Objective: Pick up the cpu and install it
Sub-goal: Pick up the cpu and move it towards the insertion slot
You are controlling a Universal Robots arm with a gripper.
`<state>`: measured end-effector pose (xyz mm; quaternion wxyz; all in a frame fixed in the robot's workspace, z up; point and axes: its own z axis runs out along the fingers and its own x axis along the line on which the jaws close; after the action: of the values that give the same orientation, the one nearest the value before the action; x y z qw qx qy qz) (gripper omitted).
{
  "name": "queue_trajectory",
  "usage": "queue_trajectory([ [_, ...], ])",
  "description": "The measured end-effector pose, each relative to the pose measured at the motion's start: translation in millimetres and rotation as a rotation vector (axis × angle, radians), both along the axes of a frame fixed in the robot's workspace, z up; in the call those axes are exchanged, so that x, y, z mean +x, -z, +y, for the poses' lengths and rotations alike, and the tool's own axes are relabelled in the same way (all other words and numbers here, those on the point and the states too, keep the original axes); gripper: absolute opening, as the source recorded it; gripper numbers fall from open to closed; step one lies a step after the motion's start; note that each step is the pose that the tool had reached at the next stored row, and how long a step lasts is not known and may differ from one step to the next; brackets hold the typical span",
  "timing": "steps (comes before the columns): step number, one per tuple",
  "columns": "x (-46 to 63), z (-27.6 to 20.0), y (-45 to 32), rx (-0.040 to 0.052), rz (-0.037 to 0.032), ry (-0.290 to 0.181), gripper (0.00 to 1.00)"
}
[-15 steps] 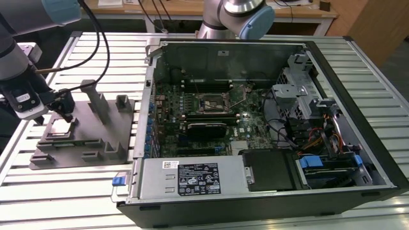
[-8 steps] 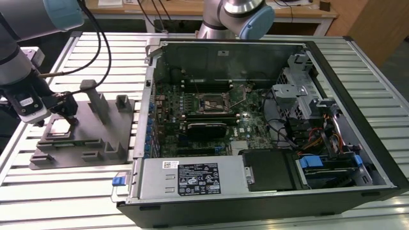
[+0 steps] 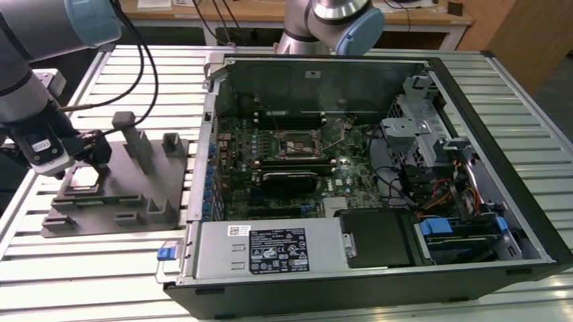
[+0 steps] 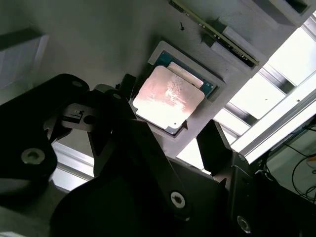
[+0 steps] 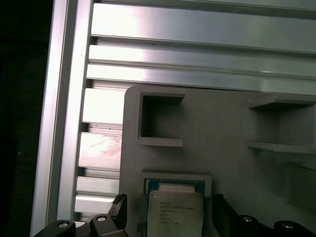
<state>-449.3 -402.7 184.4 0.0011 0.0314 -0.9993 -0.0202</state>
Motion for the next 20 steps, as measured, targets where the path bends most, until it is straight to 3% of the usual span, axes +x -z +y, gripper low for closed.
queue_trajectory([
  [11, 0.2, -0.7, 3.9, -0.0019, -0.0011, 0.01, 0.77],
  [13, 0.2, -0.7, 3.9, -0.0031, -0.0012, 0.01, 0.76],
  [14, 0.2, -0.7, 4.0, -0.0041, -0.0013, 0.01, 0.69],
  [20, 0.2, -2.2, 4.0, -0.0097, -0.0026, 0.016, 0.69],
])
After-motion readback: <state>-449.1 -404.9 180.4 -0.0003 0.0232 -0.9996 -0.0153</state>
